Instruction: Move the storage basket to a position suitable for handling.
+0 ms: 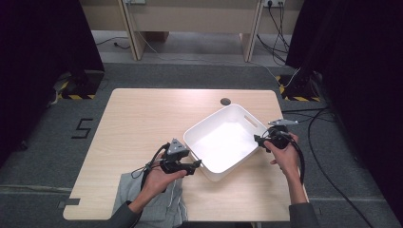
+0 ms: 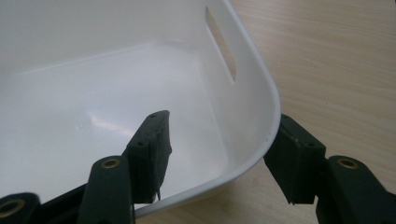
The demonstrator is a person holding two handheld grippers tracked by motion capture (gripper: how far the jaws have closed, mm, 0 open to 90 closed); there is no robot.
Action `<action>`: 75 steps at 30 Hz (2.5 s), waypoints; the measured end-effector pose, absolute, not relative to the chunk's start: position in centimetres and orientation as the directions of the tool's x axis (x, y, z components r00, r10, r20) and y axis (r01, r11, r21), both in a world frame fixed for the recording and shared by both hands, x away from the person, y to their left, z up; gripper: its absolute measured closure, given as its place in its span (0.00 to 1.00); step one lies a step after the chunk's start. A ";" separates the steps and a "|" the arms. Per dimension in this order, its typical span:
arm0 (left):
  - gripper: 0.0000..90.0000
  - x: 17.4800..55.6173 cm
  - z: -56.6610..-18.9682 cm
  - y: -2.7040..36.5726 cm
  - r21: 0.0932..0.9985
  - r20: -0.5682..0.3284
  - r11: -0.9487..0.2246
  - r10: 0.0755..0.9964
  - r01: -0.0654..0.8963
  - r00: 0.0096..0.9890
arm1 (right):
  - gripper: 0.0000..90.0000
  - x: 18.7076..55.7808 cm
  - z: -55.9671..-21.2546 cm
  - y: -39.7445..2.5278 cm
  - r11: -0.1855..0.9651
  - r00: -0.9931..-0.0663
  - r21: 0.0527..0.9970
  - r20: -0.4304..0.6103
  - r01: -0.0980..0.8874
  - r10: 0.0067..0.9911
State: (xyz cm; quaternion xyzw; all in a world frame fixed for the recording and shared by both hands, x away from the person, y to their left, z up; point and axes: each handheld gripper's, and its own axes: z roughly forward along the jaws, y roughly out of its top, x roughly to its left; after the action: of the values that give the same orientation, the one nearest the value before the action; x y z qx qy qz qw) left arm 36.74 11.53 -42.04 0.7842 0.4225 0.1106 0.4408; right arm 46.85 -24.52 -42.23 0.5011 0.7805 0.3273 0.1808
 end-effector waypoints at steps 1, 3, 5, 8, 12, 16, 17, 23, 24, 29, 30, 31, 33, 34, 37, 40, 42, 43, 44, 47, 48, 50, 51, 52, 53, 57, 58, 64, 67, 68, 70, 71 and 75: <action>0.42 36.9 -41.9 11.5 0.784 -0.195 -0.259 0.760 0.564 0.620 | 0.47 46.5 -42.2 -24.5 0.281 -0.427 0.693 0.044 0.664 0.903; 0.43 37.1 -41.6 11.5 0.784 -0.190 -0.264 0.759 0.562 0.622 | 0.45 46.0 -42.3 -24.5 0.271 -0.414 0.694 0.042 0.667 0.909; 0.44 37.3 -41.5 11.5 0.782 -0.190 -0.266 0.760 0.564 0.621 | 0.44 45.4 -42.3 -24.6 0.259 -0.400 0.695 0.044 0.670 0.916; 0.46 37.5 -41.8 11.6 0.777 -0.184 -0.267 0.770 0.570 0.611 | 0.40 44.6 -42.1 -24.6 0.251 -0.375 0.685 0.036 0.684 0.926; 0.48 37.8 -42.4 12.2 0.769 -0.190 -0.257 0.781 0.585 0.594 | 0.36 43.1 -42.1 -24.6 0.227 -0.337 0.686 0.029 0.691 0.941; 0.50 38.2 -42.5 12.4 0.769 -0.194 -0.247 0.789 0.590 0.583 | 0.33 41.4 -42.3 -24.8 0.182 -0.307 0.699 0.057 0.691 0.950; 0.50 38.4 -42.4 12.4 0.769 -0.182 -0.253 0.794 0.587 0.580 | 0.32 41.0 -42.3 -24.7 0.177 -0.303 0.698 0.059 0.693 0.951; 0.51 39.6 -42.2 12.4 0.773 -0.178 -0.233 0.813 0.590 0.554 | 0.29 39.2 -42.2 -24.5 0.151 -0.269 0.689 0.067 0.709 0.961; 0.51 39.7 -42.2 12.4 0.774 -0.181 -0.227 0.816 0.591 0.550 | 0.28 38.9 -42.2 -24.4 0.145 -0.261 0.685 0.068 0.714 0.963; 0.45 39.4 -42.3 12.5 0.775 -0.188 -0.218 0.816 0.593 0.546 | 0.27 38.9 -42.2 -24.9 0.123 -0.267 0.695 0.102 0.708 0.958; 0.42 38.9 -42.4 12.6 0.774 -0.201 -0.206 0.816 0.598 0.542 | 0.28 39.3 -42.4 -25.3 0.133 -0.285 0.699 0.106 0.703 0.953; 0.40 38.9 -42.4 12.6 0.774 -0.201 -0.206 0.816 0.598 0.542 | 0.28 39.3 -42.4 -25.3 0.133 -0.285 0.699 0.106 0.703 0.953; 0.36 38.1 -42.2 12.6 0.781 -0.208 -0.200 0.809 0.591 0.549 | 0.29 39.4 -42.3 -25.6 0.135 -0.300 0.712 0.111 0.689 0.947; 0.36 37.6 -42.0 12.6 0.786 -0.210 -0.199 0.804 0.585 0.556 | 0.30 39.4 -42.3 -25.8 0.146 -0.313 0.717 0.106 0.682 0.944; 0.31 35.8 -41.5 12.1 0.792 -0.211 -0.217 0.779 0.571 0.590 | 0.32 39.4 -41.9 -26.5 0.173 -0.360 0.738 0.101 0.652 0.928; 0.27 34.5 -41.5 11.3 0.790 -0.216 -0.235 0.757 0.566 0.616 | 0.35 39.4 -41.9 -27.3 0.172 -0.394 0.737 0.137 0.653 0.909; 0.25 33.9 -41.7 10.6 0.787 -0.219 -0.249 0.743 0.564 0.633 | 0.38 39.4 -42.0 -27.5 0.160 -0.400 0.734 0.163 0.660 0.902; 0.25 33.7 -41.8 10.2 0.786 -0.214 -0.262 0.735 0.560 0.643 | 0.38 39.3 -42.2 -27.5 0.153 -0.399 0.736 0.170 0.660 0.901; 0.25 33.5 -42.0 9.9 0.784 -0.209 -0.269 0.734 0.559 0.647 | 0.38 39.1 -42.2 -27.5 0.153 -0.399 0.738 0.168 0.657 0.901; 0.30 33.4 -42.5 9.4 0.777 -0.218 -0.279 0.722 0.564 0.657 | 0.37 38.6 -42.2 -27.3 0.145 -0.391 0.732 0.177 0.666 0.903; 0.30 33.4 -42.7 9.3 0.772 -0.224 -0.282 0.717 0.569 0.660 | 0.36 38.5 -42.2 -27.1 0.138 -0.389 0.731 0.185 0.668 0.902; 0.32 33.4 -43.2 9.1 0.765 -0.206 -0.298 0.727 0.571 0.655 | 0.34 38.2 -42.3 -26.9 0.125 -0.388 0.726 0.207 0.676 0.898; 0.31 33.5 -43.4 9.1 0.763 -0.193 -0.307 0.733 0.569 0.653 | 0.33 38.0 -42.3 -26.7 0.120 -0.388 0.722 0.218 0.682 0.895; 0.31 33.6 -43.7 9.2 0.760 -0.196 -0.304 0.735 0.574 0.649 | 0.33 37.9 -42.4 -26.5 0.118 -0.392 0.725 0.221 0.678 0.893; 0.32 33.7 -43.8 9.4 0.757 -0.199 -0.306 0.734 0.578 0.650 | 0.32 37.8 -42.4 -26.4 0.122 -0.390 0.728 0.212 0.675 0.896; 0.35 34.2 -44.0 10.0 0.748 -0.192 -0.309 0.746 0.588 0.637 | 0.32 37.8 -42.5 -25.7 0.125 -0.395 0.728 0.213 0.674 0.893; 0.35 34.4 -44.0 10.3 0.747 -0.187 -0.308 0.753 0.589 0.631 | 0.32 37.9 -42.5 -25.5 0.129 -0.395 0.725 0.210 0.677 0.894; 0.37 36.0 -43.7 12.1 0.744 -0.195 -0.276 0.782 0.609 0.592 | 0.33 39.0 -42.6 -23.6 0.148 -0.409 0.721 0.201 0.677 0.890; 0.37 36.8 -43.5 13.2 0.739 -0.211 -0.255 0.791 0.624 0.574 | 0.34 39.8 -42.7 -22.7 0.154 -0.416 0.723 0.198 0.673 0.888; 0.37 37.1 -43.4 13.6 0.740 -0.217 -0.244 0.795 0.627 0.566 | 0.35 40.1 -42.7 -22.4 0.158 -0.420 0.725 0.194 0.670 0.887; 0.37 37.6 -43.3 14.2 0.740 -0.226 -0.228 0.801 0.633 0.554 | 0.36 40.8 -42.8 -21.7 0.164 -0.425 0.727 0.189 0.666 0.885; 0.37 37.7 -43.2 14.4 0.740 -0.227 -0.225 0.803 0.634 0.551 | 0.36 41.1 -42.8 -21.4 0.161 -0.424 0.725 0.195 0.670 0.884; 0.36 38.4 -43.0 15.5 0.735 -0.225 -0.219 0.814 0.642 0.535 | 0.37 42.2 -42.9 -20.4 0.167 -0.442 0.732 0.198 0.660 0.875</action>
State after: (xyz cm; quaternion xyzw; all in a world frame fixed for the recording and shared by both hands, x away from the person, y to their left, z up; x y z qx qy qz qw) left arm 38.41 15.51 -43.05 0.7736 0.4705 0.1047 0.4114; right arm 42.20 -20.39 -42.94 0.5105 0.7518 0.3945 0.1360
